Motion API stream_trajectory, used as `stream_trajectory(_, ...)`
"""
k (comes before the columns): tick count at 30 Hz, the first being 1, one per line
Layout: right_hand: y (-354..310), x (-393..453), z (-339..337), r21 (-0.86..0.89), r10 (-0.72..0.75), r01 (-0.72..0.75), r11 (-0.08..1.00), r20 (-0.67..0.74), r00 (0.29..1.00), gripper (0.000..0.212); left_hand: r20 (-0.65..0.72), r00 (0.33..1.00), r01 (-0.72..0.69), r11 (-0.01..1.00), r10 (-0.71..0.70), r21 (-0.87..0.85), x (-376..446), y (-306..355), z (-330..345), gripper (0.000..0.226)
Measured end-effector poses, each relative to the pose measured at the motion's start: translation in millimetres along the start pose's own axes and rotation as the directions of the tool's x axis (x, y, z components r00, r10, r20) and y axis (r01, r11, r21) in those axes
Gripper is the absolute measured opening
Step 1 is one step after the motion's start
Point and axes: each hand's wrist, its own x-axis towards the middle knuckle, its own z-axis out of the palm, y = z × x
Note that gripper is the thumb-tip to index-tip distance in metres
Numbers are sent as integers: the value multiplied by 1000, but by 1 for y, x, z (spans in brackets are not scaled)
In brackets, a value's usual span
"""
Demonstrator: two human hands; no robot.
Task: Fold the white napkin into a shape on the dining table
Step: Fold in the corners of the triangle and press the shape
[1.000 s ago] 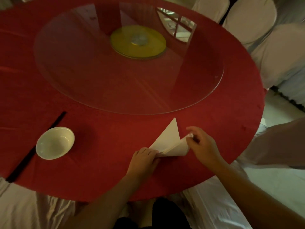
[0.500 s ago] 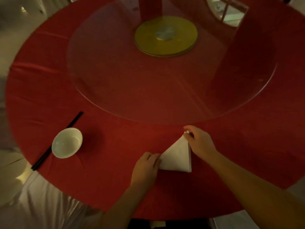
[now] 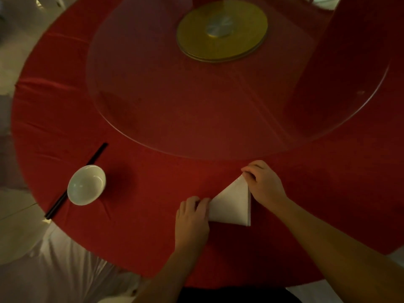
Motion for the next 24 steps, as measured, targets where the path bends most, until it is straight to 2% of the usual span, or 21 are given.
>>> stream_trajectory(2,1,1,0,14,-4,4,1000,0,1000,23,-12,996,-85,995,85,50,-3,18,2,43)
stream_trajectory(4,3,1,0,21,-4,4,1000,-1,1000,23,40,989,-142,988,140,67,-4,39,10,44)
stream_trajectory(8,7,4,-2,35,2,-3,999,27,1000,22,173,982,-95,992,79,86,-6,60,33,58)
stream_trajectory(13,8,9,-3,38,-6,4,999,49,999,20,185,980,-110,976,76,186,-8,55,43,65)
stream_trajectory(21,10,9,0,61,10,-13,998,40,999,16,181,981,-111,972,73,207,-8,52,52,81)
stream_trajectory(24,9,6,1,61,16,-17,998,17,1000,19,189,975,-160,964,120,213,-10,48,46,84)
